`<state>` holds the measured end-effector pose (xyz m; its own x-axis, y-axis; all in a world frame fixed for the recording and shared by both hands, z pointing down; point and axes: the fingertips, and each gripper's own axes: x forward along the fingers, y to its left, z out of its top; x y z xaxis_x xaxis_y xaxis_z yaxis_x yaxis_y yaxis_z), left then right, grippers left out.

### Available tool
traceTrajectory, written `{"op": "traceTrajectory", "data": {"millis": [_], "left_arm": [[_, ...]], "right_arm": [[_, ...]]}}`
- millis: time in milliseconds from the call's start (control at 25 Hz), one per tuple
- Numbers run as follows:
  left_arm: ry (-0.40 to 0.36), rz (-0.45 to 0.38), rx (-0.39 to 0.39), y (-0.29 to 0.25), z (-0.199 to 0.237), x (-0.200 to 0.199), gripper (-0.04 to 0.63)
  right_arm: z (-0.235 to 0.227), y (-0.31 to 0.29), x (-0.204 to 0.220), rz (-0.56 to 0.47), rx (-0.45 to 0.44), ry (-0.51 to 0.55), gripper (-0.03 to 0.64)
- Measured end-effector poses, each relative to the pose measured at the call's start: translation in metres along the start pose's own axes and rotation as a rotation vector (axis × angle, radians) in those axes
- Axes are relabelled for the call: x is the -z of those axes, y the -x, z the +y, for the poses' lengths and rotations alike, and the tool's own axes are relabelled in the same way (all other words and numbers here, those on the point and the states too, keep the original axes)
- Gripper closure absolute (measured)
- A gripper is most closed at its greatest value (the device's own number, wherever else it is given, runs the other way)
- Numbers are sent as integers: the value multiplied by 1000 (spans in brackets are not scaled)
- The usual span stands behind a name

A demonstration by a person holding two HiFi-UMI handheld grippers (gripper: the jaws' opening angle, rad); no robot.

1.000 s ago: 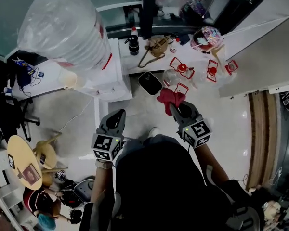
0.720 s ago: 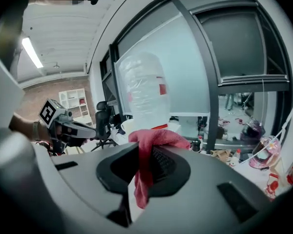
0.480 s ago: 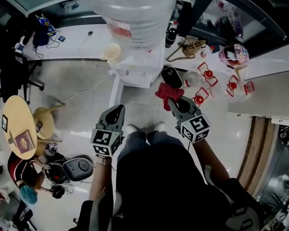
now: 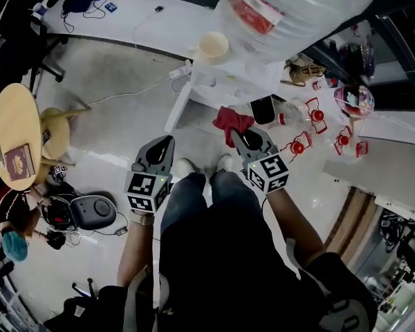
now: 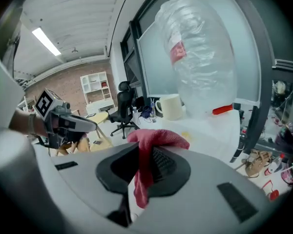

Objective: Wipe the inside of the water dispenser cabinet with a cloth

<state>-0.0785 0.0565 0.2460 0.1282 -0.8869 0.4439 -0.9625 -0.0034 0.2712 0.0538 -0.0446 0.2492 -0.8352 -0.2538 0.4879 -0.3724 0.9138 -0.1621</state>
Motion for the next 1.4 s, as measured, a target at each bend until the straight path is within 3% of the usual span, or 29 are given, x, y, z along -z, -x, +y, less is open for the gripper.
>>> {"op": "traceTrajectory", "data": {"millis": [480, 680, 1400], "left_arm": [[130, -9, -154, -60, 60, 127, 586], [119, -5, -198, -104, 89, 177, 586], [109, 52, -163, -243, 206, 334, 588]], "right_arm": [[-30, -132, 133, 127, -147, 94, 571], [-49, -189, 197, 157, -191, 123, 571], [-127, -382, 404, 204, -163, 224, 571]]}}
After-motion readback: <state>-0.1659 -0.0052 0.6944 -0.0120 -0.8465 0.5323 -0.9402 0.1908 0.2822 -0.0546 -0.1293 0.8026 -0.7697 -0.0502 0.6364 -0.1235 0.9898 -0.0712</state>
